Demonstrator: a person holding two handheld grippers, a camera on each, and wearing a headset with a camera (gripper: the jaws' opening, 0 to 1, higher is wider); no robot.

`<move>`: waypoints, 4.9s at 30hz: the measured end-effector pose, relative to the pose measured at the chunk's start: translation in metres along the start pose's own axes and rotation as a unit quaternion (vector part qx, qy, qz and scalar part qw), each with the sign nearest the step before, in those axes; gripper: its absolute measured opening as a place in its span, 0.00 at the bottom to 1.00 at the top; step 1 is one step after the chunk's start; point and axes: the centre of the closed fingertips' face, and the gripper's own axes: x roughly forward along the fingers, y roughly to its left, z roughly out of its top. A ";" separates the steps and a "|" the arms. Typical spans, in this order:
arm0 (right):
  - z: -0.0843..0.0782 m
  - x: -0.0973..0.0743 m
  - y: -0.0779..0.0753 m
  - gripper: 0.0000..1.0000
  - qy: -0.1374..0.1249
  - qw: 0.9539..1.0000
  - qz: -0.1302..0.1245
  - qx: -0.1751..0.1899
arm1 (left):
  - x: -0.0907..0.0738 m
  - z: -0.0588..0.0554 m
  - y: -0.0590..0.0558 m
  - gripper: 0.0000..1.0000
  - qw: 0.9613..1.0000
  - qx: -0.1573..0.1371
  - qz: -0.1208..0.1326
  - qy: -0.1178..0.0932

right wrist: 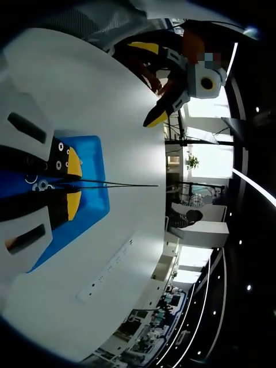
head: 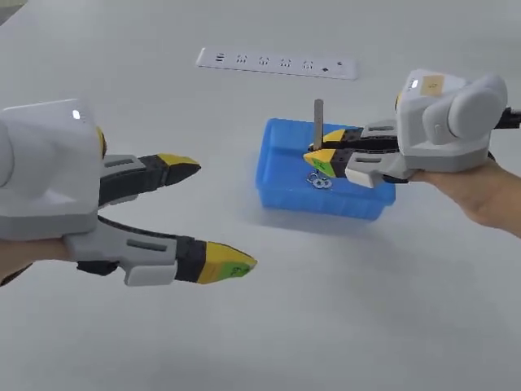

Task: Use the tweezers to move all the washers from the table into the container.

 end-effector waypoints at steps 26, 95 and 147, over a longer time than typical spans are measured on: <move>0.029 -0.025 0.023 0.07 0.001 0.998 0.017 -0.059 | 0.068 0.090 0.003 0.71 0.993 0.097 -0.047 -0.039; -0.028 -0.052 0.111 0.07 0.129 0.979 0.129 -0.089 | 0.073 -0.031 -0.047 0.08 0.945 0.230 -0.172 0.158; -0.026 -0.108 0.087 0.53 0.081 0.996 -0.026 -0.024 | 0.024 -0.047 -0.040 0.65 0.987 0.105 -0.066 0.107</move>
